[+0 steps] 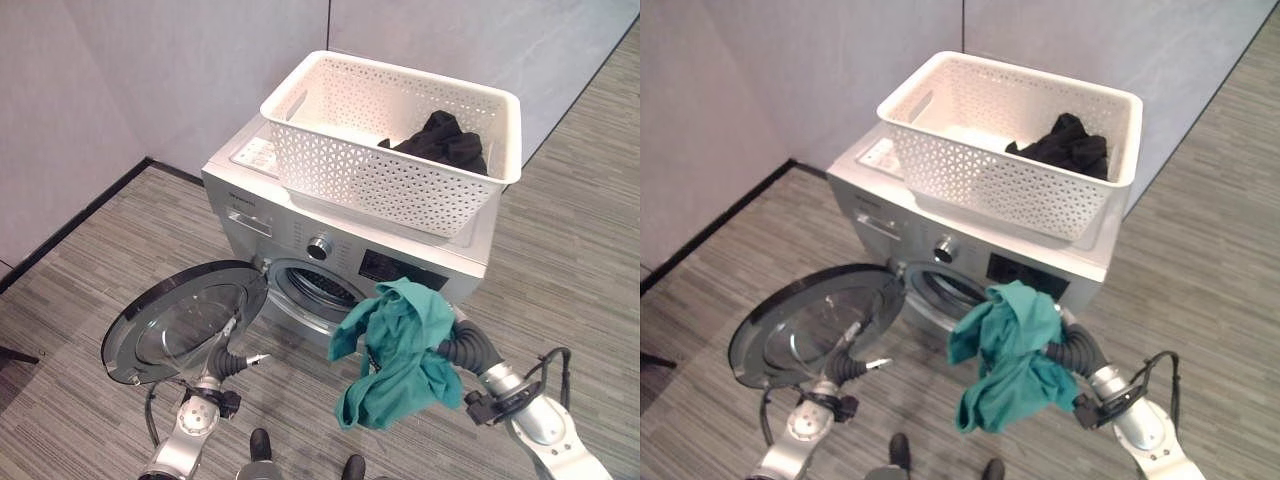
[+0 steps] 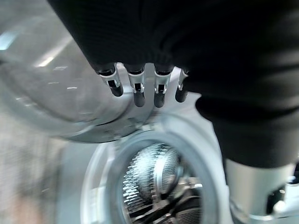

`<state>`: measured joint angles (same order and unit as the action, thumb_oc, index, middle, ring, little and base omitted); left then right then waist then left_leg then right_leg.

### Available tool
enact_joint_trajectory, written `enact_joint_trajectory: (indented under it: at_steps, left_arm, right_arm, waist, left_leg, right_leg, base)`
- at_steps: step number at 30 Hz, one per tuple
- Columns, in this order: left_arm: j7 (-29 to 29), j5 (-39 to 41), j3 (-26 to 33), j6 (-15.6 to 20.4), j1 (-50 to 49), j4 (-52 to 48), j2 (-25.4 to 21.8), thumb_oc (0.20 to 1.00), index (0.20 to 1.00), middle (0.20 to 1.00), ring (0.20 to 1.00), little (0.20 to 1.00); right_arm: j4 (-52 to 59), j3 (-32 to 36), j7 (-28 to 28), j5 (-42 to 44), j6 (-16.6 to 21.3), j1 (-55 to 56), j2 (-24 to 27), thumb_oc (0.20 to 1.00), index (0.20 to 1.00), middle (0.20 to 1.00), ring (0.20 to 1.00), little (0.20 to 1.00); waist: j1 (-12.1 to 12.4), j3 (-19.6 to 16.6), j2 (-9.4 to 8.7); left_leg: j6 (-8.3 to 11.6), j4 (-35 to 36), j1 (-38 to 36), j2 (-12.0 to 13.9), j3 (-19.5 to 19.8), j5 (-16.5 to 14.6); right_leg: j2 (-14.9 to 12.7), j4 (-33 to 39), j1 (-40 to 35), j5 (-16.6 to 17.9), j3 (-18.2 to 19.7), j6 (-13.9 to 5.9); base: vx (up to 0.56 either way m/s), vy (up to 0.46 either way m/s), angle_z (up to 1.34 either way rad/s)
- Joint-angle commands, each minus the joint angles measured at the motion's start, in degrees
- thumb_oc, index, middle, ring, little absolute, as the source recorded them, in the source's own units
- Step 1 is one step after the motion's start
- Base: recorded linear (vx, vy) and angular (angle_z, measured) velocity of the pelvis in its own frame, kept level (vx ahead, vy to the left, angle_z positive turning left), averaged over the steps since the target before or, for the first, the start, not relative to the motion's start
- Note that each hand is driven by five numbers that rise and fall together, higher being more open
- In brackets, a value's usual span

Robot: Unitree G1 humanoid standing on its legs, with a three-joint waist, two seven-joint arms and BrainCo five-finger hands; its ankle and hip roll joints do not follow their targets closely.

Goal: Grab the laundry basket,head to the washer,open it,put in the laundry and shut it.

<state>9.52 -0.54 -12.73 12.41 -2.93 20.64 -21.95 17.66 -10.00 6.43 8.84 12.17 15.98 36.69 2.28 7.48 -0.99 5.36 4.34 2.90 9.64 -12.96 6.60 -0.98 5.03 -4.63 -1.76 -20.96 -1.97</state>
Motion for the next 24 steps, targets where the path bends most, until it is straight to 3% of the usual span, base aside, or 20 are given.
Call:
enact_joint_trajectory:
  at_steps: [1, 7, 13, 24]
  left_arm:
    - [-2.8, 3.1, -0.8, 2.8, 2.3, 0.9, -2.6, 1.0, 1.0, 1.0, 1.0, 1.0]
    - [-7.4, 5.2, -8.1, 2.4, 7.7, 5.3, -2.1, 1.0, 1.0, 1.0, 1.0, 1.0]
    - [-15.0, 21.2, -13.9, 2.4, 11.2, 8.2, 0.3, 1.0, 1.0, 1.0, 1.0, 1.0]
    - [-14.4, 29.5, -15.4, 2.9, 15.9, 11.5, 7.6, 1.0, 1.0, 1.0, 1.0, 1.0]
  right_arm:
    - [0.6, -0.4, 0.0, 3.1, 1.1, -3.0, -0.7, 0.2, 0.2, 0.2, 0.2, 0.2]
    - [-1.5, -3.4, -0.1, 3.4, 0.1, -5.9, -1.0, 0.2, 0.2, 0.2, 0.2, 0.2]
    - [-2.4, -7.9, -0.3, 5.6, 0.3, -9.7, -1.1, 0.2, 0.2, 0.2, 0.2, 0.2]
    - [-3.0, -10.8, -1.2, 7.4, 0.9, -10.3, -2.6, 0.2, 0.2, 0.2, 0.2, 0.2]
  waist:
    - [-0.4, -3.5, -2.99]
    - [-1.2, -3.4, -2.54]
    - [-2.4, -3.4, -2.35]
    - [-3.9, -3.0, -3.76]
  left_leg:
    - [-0.87, 0.7, 5.7, -0.9, 0.7, 1.8]
    - [-0.89, 0.7, 5.5, -1.1, 0.3, 1.5]
    - [-0.97, 0.7, 5.4, -1.1, -0.8, 1.1]
    - [-1.11, 0.7, 5.8, -0.8, -1.8, 1.2]
  right_leg:
    - [-2.2, -2.7, -4.1, -6.1, 5.1, -2.89]
    - [-2.4, -2.4, -4.4, -6.0, 5.3, -2.99]
    - [-2.7, -2.2, -4.3, -5.8, 5.6, -3.15]
    - [-2.5, -2.5, -3.5, -5.7, 6.3, -2.7]
  base:
    - [0.0, 0.0, 0.0]
    - [0.01, 0.011, 0.0]
    - [0.01, 0.005, 0.0]
    - [0.01, 0.0, -0.01]
